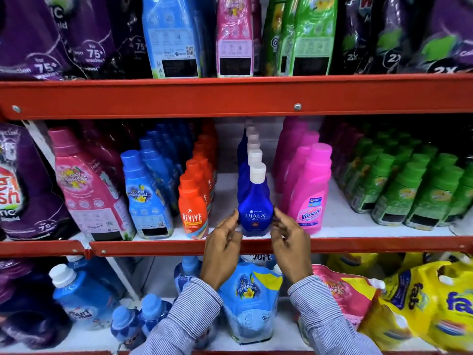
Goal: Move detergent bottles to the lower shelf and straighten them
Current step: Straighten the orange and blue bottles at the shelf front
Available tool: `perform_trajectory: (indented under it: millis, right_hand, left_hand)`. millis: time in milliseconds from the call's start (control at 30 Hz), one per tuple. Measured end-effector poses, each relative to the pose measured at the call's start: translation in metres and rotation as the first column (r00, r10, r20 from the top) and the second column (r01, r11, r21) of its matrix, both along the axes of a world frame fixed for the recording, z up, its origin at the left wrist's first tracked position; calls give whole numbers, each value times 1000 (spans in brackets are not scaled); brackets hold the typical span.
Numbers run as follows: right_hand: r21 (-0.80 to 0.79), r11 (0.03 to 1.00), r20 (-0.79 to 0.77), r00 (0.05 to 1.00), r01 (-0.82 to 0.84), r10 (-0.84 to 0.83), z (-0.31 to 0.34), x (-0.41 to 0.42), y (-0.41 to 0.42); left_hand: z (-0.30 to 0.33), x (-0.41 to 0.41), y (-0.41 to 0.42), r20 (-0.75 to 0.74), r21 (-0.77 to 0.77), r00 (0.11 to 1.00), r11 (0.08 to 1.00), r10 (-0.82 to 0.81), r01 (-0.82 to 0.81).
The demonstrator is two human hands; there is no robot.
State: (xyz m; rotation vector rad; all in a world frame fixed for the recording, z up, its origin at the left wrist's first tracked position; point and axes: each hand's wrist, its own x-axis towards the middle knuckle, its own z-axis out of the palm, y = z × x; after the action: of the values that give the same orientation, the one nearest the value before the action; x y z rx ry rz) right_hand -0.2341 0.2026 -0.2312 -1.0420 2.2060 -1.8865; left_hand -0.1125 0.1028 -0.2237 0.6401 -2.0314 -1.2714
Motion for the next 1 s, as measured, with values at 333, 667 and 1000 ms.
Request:
perform_trajectory:
  millis: [333,667,1000]
  right_hand:
    - [-214,960,-18,982,178,-186,3,-6,35]
    - [-6,962,-91,958,271,-271,-2,-71,67]
    - [50,984,-79,983,169,-165,-6,-80,72]
  left_hand:
    - [0,1,20,-177,-102,955,961,238,-258]
    - [0,-59,69,8,-125,999,991,-51,51]
    - [-7,-77,59,114,-51,985,989,-132,139]
